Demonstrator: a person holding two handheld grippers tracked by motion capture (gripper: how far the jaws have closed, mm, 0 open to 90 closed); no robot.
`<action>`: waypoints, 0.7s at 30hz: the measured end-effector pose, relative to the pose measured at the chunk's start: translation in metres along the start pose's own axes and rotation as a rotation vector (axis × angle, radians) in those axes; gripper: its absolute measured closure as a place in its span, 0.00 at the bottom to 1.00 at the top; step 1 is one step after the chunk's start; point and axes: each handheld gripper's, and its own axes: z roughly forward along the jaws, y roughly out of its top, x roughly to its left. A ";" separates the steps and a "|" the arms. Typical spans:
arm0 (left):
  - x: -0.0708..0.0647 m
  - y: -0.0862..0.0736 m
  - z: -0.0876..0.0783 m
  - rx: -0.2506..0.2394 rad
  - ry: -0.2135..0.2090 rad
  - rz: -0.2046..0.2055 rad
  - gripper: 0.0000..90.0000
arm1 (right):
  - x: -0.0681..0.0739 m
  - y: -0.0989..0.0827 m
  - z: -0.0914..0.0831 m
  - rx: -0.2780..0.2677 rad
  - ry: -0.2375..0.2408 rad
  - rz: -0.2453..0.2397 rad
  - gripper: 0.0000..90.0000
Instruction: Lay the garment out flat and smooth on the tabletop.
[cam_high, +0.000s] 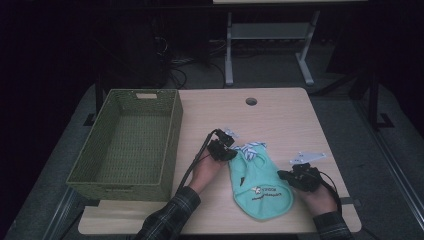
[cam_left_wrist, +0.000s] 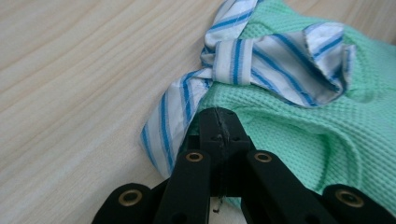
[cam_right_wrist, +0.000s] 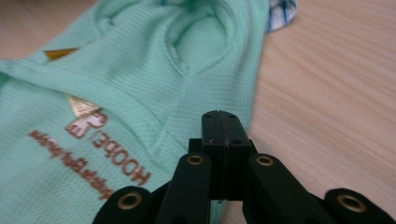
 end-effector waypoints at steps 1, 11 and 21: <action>0.000 0.000 -0.001 -0.020 0.001 -0.013 0.99 | 0.002 0.000 -0.002 -0.010 0.005 -0.006 0.99; 0.016 0.014 -0.004 -0.066 0.021 -0.032 0.99 | 0.022 -0.018 -0.019 -0.017 0.045 -0.018 0.99; 0.016 0.012 0.014 0.002 0.036 -0.007 0.99 | 0.026 -0.033 -0.021 0.026 0.052 -0.035 0.99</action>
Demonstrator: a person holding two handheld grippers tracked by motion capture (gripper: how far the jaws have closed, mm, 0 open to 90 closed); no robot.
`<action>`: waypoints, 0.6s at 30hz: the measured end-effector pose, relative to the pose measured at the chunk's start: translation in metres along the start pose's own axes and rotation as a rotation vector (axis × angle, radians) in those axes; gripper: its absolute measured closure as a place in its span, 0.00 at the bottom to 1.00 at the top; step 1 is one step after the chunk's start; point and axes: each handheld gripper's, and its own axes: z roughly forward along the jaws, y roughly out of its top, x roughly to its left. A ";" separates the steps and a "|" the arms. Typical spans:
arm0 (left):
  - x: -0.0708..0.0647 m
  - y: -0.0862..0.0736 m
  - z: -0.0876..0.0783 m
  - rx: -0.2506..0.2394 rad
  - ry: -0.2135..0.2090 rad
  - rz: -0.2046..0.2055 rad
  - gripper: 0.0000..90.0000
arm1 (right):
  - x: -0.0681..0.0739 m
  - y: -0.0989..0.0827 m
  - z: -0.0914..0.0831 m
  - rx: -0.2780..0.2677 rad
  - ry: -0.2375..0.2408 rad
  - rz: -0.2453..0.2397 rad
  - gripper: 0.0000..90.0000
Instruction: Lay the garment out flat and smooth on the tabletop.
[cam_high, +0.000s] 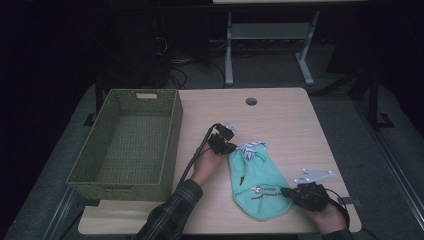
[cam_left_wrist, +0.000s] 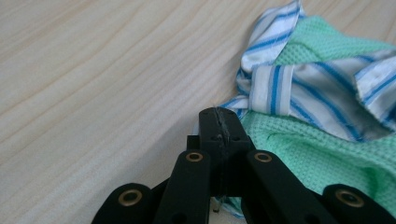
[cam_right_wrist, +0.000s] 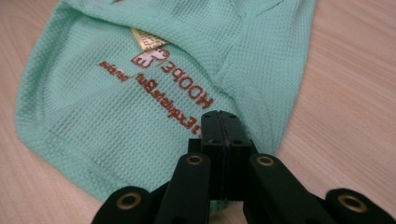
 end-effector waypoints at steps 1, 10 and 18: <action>0.000 0.000 -0.001 0.004 0.003 0.005 0.99 | 0.000 0.000 0.000 0.011 -0.003 0.006 0.99; -0.001 -0.019 -0.014 -0.002 0.022 -0.026 0.99 | -0.014 0.009 0.006 0.021 -0.021 0.004 0.99; -0.009 -0.037 -0.028 -0.007 0.023 -0.050 1.00 | -0.031 0.017 0.013 0.010 -0.050 0.017 0.99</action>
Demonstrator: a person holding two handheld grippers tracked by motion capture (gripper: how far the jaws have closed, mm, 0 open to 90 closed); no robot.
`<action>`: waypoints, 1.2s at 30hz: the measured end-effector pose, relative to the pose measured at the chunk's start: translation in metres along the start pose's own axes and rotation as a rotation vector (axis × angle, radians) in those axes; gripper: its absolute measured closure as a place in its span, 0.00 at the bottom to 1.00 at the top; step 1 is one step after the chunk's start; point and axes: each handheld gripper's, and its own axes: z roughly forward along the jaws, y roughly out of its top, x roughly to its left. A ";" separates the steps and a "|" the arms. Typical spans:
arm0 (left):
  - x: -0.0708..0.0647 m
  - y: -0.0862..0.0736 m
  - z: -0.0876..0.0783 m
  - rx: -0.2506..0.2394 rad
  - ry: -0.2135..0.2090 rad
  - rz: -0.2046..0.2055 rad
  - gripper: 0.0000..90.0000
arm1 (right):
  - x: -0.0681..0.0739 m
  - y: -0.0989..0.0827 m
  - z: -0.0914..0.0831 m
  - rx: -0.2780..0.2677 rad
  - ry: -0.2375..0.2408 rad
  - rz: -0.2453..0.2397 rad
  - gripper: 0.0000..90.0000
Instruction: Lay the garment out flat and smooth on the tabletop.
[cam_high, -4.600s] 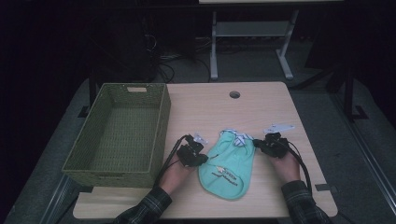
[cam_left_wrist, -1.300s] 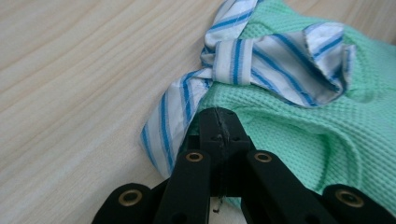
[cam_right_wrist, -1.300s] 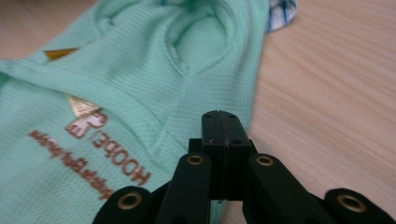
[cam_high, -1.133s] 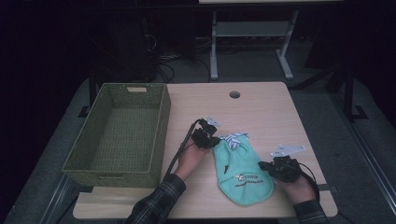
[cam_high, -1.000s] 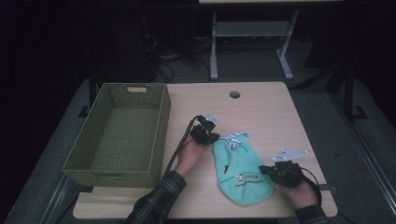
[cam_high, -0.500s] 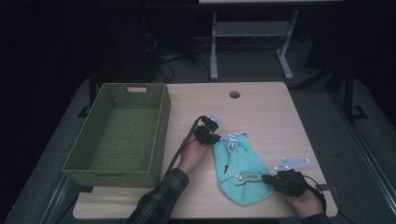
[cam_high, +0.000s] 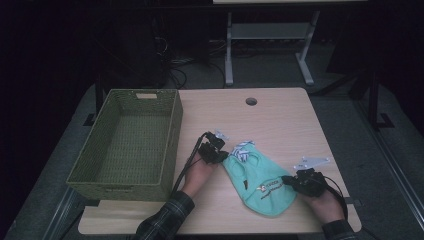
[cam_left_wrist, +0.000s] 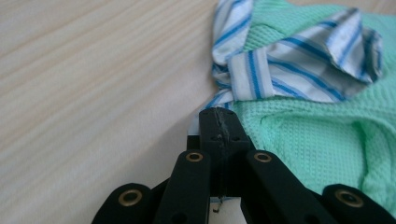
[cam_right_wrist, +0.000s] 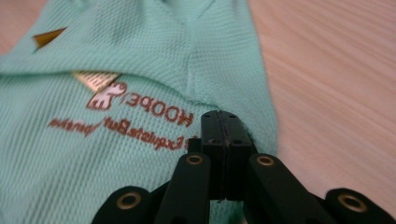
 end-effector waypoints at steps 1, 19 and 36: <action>-0.001 -0.003 -0.002 0.000 0.000 0.000 0.99 | -0.002 0.001 0.001 -0.003 -0.007 0.000 0.99; -0.004 -0.022 -0.022 -0.041 -0.018 -0.010 0.94 | 0.019 0.017 0.003 -0.055 0.059 -0.018 0.98; 0.001 -0.023 -0.039 -0.066 -0.043 -0.051 0.49 | 0.040 0.043 0.035 -0.074 0.145 -0.040 0.99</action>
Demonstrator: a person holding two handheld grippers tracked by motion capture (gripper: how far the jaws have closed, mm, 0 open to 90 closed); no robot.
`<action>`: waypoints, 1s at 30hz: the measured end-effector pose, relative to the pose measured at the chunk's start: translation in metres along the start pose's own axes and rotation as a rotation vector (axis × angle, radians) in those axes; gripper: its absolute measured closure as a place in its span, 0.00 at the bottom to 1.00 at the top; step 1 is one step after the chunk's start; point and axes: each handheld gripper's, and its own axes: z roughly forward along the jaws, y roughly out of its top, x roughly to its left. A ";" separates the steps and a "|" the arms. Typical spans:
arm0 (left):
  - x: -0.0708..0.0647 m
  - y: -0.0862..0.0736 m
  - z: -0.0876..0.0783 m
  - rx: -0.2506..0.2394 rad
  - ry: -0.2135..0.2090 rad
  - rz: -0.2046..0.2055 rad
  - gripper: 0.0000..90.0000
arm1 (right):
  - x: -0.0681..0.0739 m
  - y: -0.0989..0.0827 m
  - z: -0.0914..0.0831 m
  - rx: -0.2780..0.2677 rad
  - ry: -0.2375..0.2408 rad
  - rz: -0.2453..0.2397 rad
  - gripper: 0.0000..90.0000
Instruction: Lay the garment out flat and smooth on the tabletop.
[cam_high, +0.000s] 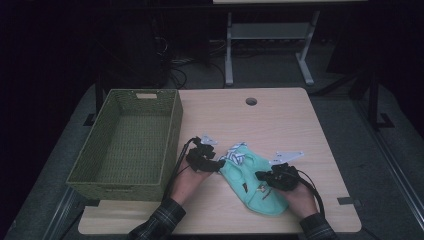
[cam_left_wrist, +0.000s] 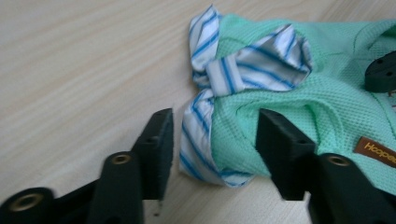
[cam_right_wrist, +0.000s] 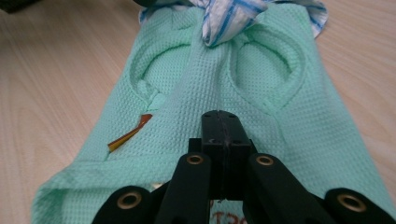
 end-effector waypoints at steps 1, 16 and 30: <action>0.001 -0.001 0.000 -0.001 -0.009 -0.006 0.47 | 0.001 0.000 0.003 0.003 -0.002 -0.003 0.99; 0.005 -0.009 0.016 0.062 0.013 0.029 0.42 | 0.006 -0.003 0.012 0.026 -0.033 -0.038 0.99; -0.003 -0.008 0.018 0.077 -0.003 0.081 0.82 | 0.006 -0.003 0.011 0.028 -0.033 -0.032 0.99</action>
